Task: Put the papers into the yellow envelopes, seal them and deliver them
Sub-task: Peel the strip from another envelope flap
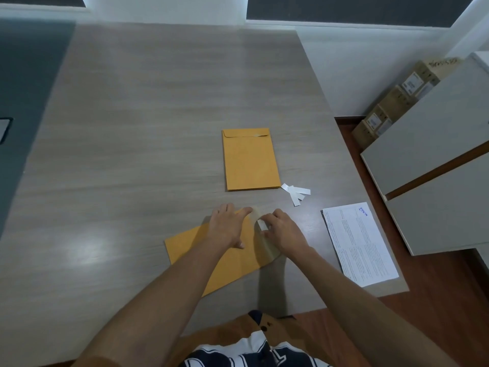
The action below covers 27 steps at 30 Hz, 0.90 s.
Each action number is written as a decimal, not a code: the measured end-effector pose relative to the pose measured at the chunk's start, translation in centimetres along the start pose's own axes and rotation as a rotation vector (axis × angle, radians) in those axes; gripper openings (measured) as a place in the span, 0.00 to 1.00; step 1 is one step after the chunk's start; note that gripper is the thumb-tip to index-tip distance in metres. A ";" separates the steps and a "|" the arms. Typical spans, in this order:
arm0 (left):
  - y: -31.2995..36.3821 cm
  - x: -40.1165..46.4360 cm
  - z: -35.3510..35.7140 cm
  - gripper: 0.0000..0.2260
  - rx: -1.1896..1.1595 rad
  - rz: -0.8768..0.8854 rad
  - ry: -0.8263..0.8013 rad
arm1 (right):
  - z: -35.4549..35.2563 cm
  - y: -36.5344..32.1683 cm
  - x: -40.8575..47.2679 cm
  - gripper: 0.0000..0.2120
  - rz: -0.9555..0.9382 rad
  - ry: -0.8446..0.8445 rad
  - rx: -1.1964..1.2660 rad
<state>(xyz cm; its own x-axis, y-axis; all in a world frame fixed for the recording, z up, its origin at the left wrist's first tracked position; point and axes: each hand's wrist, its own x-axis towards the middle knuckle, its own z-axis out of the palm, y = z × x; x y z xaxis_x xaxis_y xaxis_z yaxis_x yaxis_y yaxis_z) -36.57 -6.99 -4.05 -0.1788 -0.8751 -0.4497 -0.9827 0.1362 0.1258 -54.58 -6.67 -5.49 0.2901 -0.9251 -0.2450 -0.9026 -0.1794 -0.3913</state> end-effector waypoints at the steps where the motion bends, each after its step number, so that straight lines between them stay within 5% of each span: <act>1: 0.0 0.0 0.0 0.46 -0.004 0.001 0.003 | 0.0 0.0 0.1 0.17 -0.009 -0.001 0.005; 10: 0.0 0.0 0.1 0.45 -0.001 0.002 0.028 | -0.4 -0.6 1.2 0.08 0.015 0.013 0.091; 27: -0.1 0.0 0.2 0.45 -0.016 0.001 0.040 | 0.1 -0.7 0.9 0.10 0.000 0.051 0.081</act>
<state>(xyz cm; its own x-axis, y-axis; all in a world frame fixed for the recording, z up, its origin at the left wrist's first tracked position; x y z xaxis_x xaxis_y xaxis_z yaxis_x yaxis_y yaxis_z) -36.51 -6.92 -4.23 -0.1773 -0.8930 -0.4137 -0.9816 0.1299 0.1403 -53.69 -7.34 -5.54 0.2719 -0.9413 -0.2002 -0.8733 -0.1540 -0.4623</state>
